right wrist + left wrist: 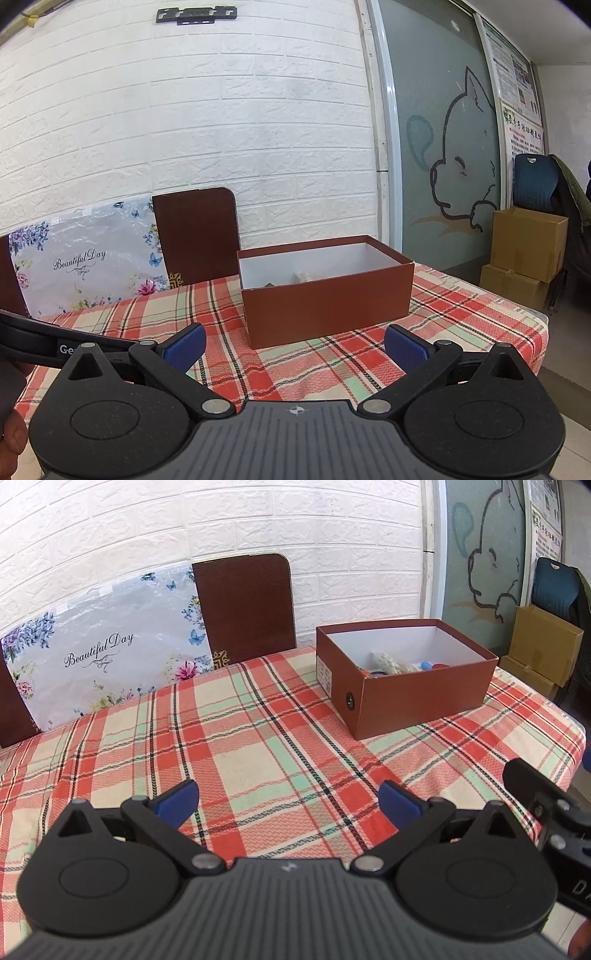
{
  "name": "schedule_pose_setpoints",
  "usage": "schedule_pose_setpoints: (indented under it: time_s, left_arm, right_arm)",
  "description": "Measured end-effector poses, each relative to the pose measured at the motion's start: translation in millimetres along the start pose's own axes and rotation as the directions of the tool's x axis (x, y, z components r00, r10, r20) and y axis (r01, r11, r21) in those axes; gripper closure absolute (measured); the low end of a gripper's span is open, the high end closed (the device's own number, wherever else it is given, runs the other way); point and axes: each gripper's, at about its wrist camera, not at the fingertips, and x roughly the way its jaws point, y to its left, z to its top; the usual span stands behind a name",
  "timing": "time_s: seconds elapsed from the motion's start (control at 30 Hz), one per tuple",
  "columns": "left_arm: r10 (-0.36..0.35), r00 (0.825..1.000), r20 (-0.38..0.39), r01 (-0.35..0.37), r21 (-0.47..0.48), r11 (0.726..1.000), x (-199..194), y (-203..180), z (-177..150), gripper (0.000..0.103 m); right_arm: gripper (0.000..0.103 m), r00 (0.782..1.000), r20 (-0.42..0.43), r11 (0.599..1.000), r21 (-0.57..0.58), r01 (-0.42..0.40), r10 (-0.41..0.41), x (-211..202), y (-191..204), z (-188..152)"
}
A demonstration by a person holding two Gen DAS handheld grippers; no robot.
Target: Organize objects
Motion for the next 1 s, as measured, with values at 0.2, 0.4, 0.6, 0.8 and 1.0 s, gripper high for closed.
schedule_pose_setpoints:
  time_s: [0.2,0.4,0.6,0.8,1.0]
  left_arm:
    - [-0.006,1.000,-0.016,0.006,0.003,1.000,0,-3,-2,0.000]
    - [-0.001,1.000,-0.024,0.002,0.010,1.000,1,-7,-3,0.000]
    - [0.000,0.999,-0.034,0.001,0.014,1.000,2,-10,-4,0.000]
    - [-0.005,0.999,-0.043,0.006,0.022,1.000,2,-12,-5,0.000]
    - [-0.004,0.999,-0.045,0.005,0.021,1.000,1,-13,-5,0.000]
  right_arm:
    - [0.001,1.000,-0.009,1.000,0.017,0.003,-0.003,2,-2,-2]
    - [0.001,1.000,-0.014,1.000,0.028,0.007,-0.006,3,-5,-4]
    - [0.001,1.000,-0.017,0.999,0.036,0.005,-0.004,4,-7,-4]
    - [0.001,1.000,-0.020,1.000,0.026,0.002,-0.001,5,-6,-4]
    - [0.001,1.000,-0.020,1.000,0.012,-0.002,0.002,5,-4,-3]
